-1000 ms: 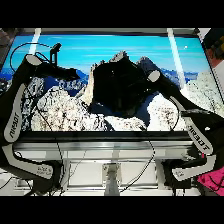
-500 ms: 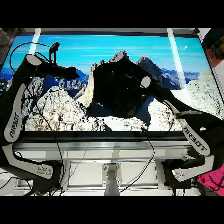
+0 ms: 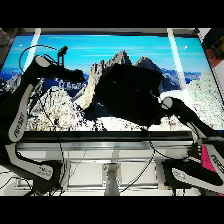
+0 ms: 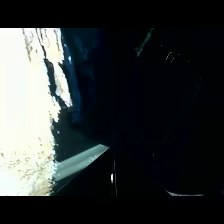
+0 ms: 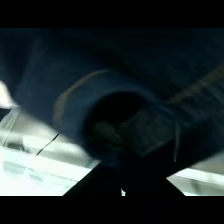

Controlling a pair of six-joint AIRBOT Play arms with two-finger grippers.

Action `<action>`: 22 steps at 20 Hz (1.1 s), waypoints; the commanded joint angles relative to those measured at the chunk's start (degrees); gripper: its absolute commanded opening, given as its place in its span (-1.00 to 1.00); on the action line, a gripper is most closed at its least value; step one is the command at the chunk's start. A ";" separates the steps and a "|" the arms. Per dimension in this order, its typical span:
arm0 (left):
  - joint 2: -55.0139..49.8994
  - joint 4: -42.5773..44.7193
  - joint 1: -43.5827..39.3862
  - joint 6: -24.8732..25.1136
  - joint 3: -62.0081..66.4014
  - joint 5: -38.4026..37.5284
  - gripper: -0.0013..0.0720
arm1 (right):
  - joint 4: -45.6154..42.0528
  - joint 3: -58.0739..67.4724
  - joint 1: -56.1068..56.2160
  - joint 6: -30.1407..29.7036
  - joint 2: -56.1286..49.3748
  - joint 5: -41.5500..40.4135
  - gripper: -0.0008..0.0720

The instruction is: Fold the clothes and pants, and hang the long-sleeved shirts on hangers.

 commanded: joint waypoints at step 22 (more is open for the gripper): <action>-17.90 -22.99 0.74 27.50 -0.04 -14.88 0.31 | 10.64 -3.41 -21.29 -20.31 3.69 3.48 -0.96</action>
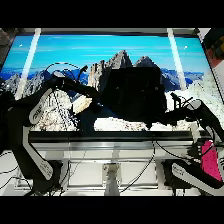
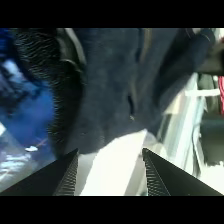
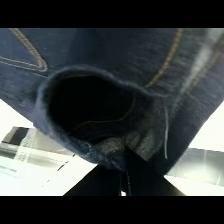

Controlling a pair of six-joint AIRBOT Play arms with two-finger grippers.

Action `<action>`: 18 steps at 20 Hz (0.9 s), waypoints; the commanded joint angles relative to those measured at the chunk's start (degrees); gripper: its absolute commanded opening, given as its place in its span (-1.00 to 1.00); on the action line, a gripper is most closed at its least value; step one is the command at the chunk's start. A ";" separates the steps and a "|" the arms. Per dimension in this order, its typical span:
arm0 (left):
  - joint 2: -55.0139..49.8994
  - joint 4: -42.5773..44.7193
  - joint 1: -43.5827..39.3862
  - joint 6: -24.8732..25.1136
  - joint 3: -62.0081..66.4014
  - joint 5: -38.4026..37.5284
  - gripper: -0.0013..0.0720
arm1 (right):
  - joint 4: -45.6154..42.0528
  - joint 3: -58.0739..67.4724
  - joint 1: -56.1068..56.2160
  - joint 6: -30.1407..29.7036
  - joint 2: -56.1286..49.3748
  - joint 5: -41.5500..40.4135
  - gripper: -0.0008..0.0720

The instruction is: Fold the clothes and pants, and hang the long-sleeved shirts on hangers.

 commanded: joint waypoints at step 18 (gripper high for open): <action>-0.87 9.16 -2.99 -3.10 0.00 1.53 0.31 | 5.03 0.04 -0.07 -2.80 0.04 0.42 -0.96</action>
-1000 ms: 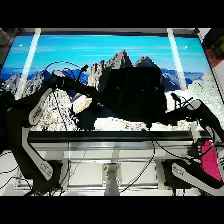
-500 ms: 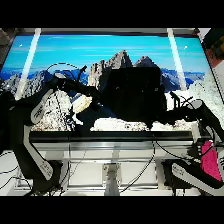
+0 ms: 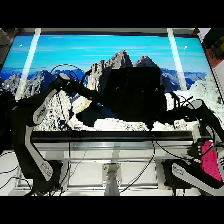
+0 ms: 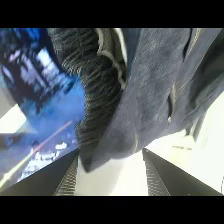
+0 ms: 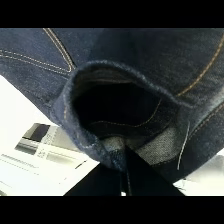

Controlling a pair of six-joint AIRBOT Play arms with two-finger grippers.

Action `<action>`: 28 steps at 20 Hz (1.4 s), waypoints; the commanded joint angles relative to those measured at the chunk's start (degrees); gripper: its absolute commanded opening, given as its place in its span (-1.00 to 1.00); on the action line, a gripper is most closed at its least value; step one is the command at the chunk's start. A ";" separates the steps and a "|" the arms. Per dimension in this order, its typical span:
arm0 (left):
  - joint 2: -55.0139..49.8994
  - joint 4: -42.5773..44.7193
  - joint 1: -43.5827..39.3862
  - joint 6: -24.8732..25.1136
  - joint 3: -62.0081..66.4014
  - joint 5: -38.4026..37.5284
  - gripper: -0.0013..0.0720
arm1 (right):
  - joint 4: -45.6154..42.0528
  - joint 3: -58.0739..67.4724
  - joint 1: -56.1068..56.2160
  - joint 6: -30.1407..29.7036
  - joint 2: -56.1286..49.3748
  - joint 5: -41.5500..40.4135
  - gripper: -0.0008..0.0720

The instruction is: Fold the clothes and pants, and hang the long-sleeved shirts on hangers.

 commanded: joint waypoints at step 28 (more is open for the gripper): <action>8.04 2.03 -0.33 -3.54 0.02 1.64 -0.60 | 0.33 7.28 -0.02 -0.26 -0.02 1.46 -0.96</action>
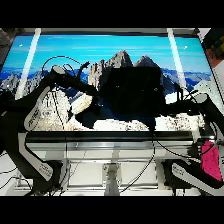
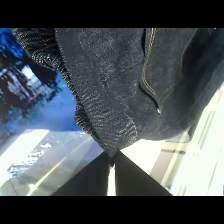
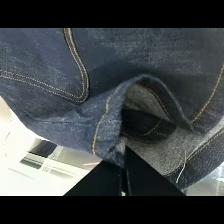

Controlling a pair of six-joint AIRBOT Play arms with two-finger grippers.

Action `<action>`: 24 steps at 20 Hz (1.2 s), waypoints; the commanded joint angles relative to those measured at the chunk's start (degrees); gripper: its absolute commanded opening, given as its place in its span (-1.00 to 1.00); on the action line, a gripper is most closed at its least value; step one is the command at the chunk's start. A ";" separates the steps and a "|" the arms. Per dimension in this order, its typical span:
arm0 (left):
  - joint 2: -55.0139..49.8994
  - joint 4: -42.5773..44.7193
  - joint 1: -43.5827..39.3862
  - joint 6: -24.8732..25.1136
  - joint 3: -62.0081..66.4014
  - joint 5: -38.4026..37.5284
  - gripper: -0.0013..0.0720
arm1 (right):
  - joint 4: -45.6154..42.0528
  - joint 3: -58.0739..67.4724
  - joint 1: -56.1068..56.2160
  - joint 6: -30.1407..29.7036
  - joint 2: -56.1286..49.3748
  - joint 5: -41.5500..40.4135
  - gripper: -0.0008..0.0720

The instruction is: Fold the clothes and pants, and hang the long-sleeved shirts on hangers.

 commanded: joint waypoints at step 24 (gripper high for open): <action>-6.86 -1.75 0.61 -8.17 0.02 0.37 0.47 | 0.07 0.81 0.00 -1.66 -0.02 1.64 -0.96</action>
